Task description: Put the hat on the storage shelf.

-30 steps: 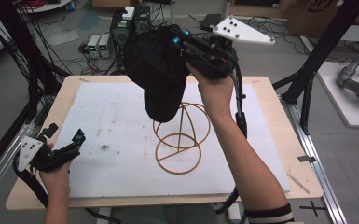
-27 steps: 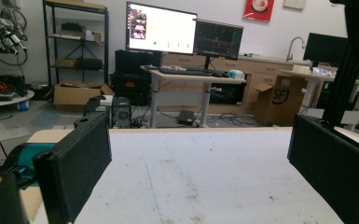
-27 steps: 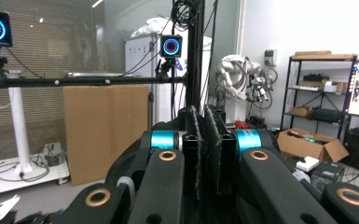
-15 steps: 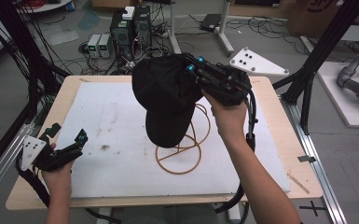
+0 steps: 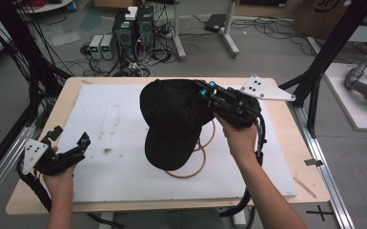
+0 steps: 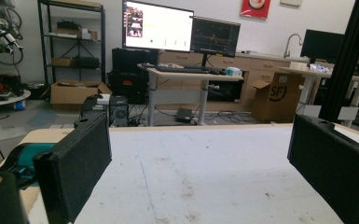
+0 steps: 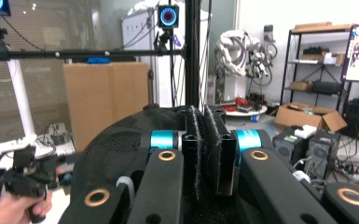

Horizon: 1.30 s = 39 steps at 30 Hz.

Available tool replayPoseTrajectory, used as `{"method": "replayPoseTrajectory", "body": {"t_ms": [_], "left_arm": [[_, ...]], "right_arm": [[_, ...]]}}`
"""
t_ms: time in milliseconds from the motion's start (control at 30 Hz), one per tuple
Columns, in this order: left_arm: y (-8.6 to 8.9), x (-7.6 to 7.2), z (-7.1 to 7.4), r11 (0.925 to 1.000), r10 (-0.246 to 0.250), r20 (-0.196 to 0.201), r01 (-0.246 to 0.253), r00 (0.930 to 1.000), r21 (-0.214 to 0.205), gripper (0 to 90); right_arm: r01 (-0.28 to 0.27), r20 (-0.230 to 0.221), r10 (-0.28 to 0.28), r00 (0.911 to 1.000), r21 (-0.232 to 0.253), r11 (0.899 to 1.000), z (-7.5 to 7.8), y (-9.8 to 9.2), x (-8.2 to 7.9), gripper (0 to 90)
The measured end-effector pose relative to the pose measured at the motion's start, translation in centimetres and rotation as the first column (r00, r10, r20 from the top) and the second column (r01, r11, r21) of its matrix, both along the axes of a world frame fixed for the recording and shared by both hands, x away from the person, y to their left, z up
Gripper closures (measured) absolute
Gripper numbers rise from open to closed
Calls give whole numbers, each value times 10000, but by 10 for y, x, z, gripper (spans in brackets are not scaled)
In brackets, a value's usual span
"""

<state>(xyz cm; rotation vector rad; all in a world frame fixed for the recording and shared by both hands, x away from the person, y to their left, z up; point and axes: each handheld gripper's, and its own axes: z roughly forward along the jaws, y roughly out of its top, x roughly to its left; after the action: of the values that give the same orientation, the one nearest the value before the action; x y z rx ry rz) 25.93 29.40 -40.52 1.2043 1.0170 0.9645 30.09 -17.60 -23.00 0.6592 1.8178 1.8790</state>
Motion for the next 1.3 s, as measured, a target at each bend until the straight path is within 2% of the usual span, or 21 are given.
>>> {"method": "replayPoseTrajectory", "body": {"t_ms": [167,467,533,667,767,933,1133,1300], "left_arm": [[-1,0,0,10000,-30,-44,31,10000,22,65],[-1,0,-1,10000,-7,-72,7,10000,-8,64],[-1,0,-1,10000,-7,-71,7,10000,-6,65],[-1,0,-1,10000,-13,-103,14,9999,42,65],[-1,1,-1,10000,-20,-105,20,9999,53,64],[-2,1,-1,10000,-18,-108,18,9999,29,65],[-2,1,-2,10000,-32,-140,33,9999,79,65],[-2,1,-1,10000,-40,-124,41,9999,85,64]], "right_arm": [[-48,-264,46,9996,-63,10000,-14,-3,0,857],[-273,-369,271,9990,-72,9996,-22,-7,-3,827],[-306,-397,303,9988,-65,9995,-23,-8,-3,796],[-308,-374,310,9988,61,9995,-23,-8,-5,680],[-185,-330,194,9993,268,9995,-21,-11,-4,634],[45,-347,-33,9994,332,9994,-18,-16,-2,581],[429,-339,-415,9986,429,9982,-14,-20,1,503],[979,-297,-969,9949,377,9945,-13,-22,2,370]]}}
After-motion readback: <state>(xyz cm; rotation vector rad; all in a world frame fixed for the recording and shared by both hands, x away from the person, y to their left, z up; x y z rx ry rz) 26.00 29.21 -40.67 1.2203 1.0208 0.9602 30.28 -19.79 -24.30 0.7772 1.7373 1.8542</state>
